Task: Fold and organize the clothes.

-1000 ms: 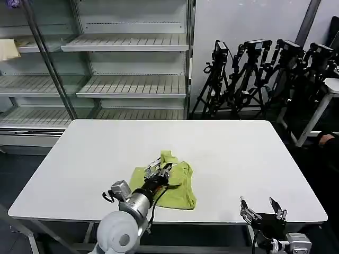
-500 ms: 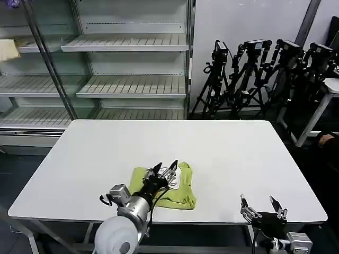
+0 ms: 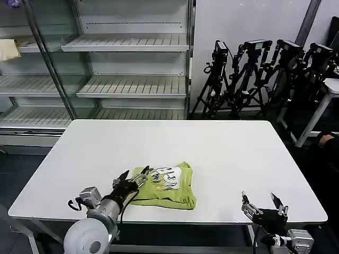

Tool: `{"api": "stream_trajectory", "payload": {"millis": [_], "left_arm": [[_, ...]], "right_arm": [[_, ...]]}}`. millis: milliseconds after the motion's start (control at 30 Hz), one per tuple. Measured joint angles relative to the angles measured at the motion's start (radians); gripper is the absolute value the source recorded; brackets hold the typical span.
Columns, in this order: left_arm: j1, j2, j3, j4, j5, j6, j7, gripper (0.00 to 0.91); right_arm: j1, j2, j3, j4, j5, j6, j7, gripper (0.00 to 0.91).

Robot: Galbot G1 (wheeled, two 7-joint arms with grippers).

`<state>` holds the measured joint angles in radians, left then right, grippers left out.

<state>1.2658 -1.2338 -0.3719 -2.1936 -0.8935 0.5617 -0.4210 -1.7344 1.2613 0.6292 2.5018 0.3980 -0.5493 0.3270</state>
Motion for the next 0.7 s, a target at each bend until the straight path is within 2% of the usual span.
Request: {"api": "stream_trajectory", "payload": {"millis": [700], "left_arm": [[-0.013,-0.018,-0.014,0.115,-0.233,0.011,-0.03,0.907]], "right_arm": [[-0.037,0.001,0.061,0.025,0.018,-0.001,0.003,0.907]]}}
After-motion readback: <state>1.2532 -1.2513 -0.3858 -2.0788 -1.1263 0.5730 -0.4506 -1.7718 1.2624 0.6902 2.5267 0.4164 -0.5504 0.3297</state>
